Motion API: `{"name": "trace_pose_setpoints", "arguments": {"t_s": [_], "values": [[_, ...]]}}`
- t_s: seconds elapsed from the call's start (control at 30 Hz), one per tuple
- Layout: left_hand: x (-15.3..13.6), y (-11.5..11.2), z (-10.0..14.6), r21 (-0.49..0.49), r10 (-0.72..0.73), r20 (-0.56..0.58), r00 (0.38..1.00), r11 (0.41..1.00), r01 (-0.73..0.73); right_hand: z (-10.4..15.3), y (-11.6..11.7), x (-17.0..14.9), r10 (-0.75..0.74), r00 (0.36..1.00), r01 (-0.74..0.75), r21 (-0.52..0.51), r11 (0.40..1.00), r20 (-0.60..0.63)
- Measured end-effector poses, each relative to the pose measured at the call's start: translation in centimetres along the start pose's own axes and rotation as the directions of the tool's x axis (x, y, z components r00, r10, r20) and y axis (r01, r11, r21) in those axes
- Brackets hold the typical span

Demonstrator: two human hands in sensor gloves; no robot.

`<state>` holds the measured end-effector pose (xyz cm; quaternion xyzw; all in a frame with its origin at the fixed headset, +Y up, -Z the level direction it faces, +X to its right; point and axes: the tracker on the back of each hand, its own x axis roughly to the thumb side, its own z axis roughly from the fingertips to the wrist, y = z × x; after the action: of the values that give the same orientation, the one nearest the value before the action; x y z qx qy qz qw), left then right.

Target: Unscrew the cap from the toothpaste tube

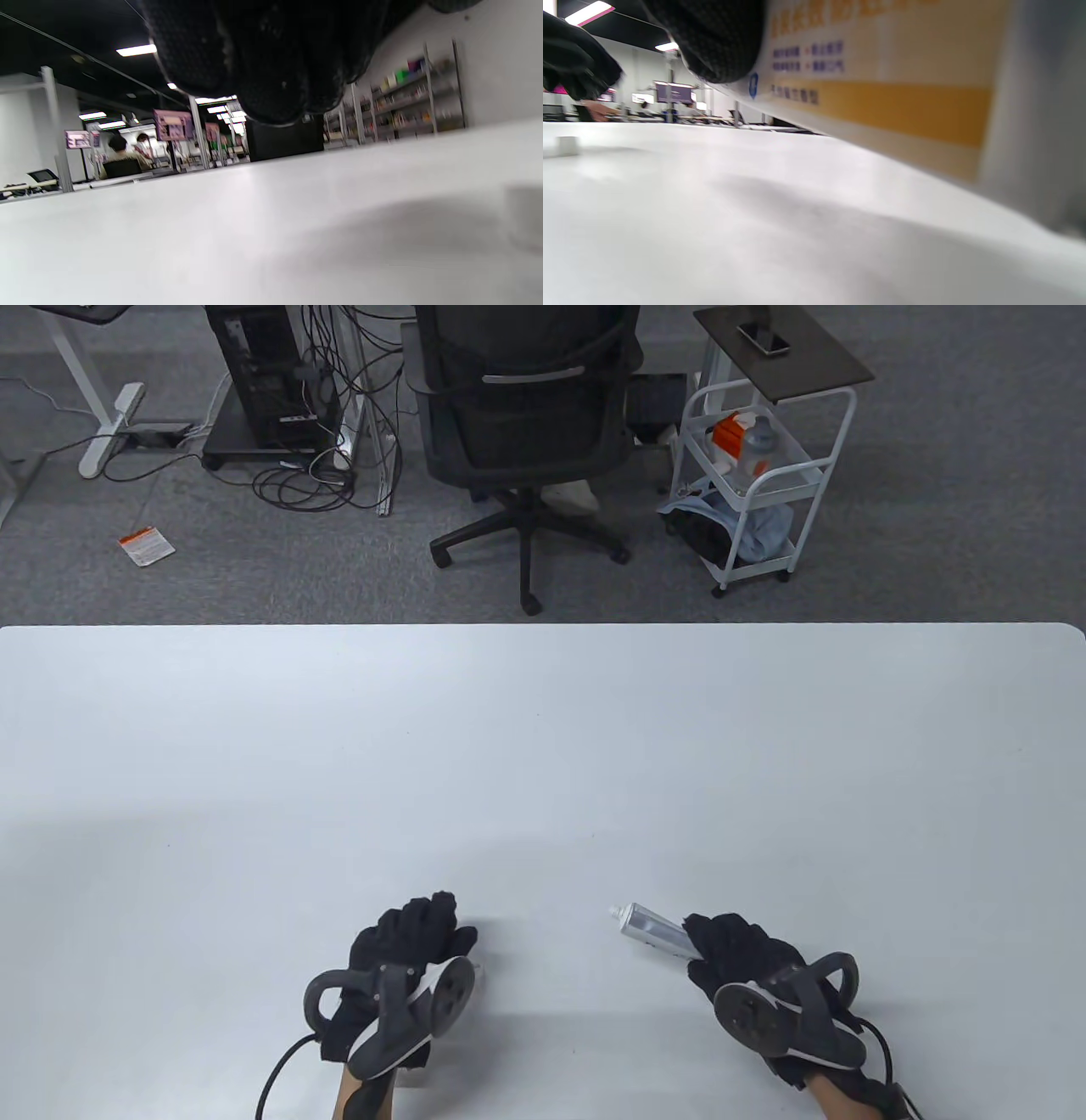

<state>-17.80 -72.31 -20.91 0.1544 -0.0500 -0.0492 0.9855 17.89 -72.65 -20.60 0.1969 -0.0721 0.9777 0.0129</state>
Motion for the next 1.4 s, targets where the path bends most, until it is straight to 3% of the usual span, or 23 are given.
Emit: {"name": "trace_pose_setpoints", "arguments": {"t_s": [0.07,0.2,0.37,0.63,0.83,1.3,1.4], "values": [[-0.6,0.1,0.1,0.024,0.013,-0.019,1.0,1.0,-0.012,-0.2,0.5,-0.8,0.0,0.999,0.001,0.03,1.0,-0.036],[-0.4,-0.5,0.0,-0.031,-0.01,0.003,1.0,0.999,0.01,-1.0,2.0,-2.3,0.002,0.995,0.012,0.141,0.99,-0.097],[0.3,-1.4,-0.2,-0.106,-0.041,0.037,0.998,0.993,0.045,-1.6,3.0,-2.8,0.017,0.994,0.006,0.206,0.979,-0.109],[0.5,-1.6,-0.2,-0.133,-0.047,0.044,0.998,0.99,0.053,-1.6,2.7,-2.6,0.098,0.991,-0.078,0.189,0.979,-0.095],[0.5,-1.6,-0.2,-0.14,-0.049,0.049,0.998,0.989,0.055,-1.4,2.2,-2.7,0.163,0.976,-0.146,0.122,0.982,-0.141],[0.9,-1.7,-0.3,-0.171,-0.047,0.059,0.997,0.984,0.056,-1.5,2.8,-2.6,0.197,0.969,-0.174,0.155,0.972,-0.147],[1.0,-1.5,-0.3,-0.163,-0.044,0.062,0.997,0.985,0.054,-1.1,2.3,-2.4,0.164,0.976,-0.155,0.077,0.985,-0.143]]}}
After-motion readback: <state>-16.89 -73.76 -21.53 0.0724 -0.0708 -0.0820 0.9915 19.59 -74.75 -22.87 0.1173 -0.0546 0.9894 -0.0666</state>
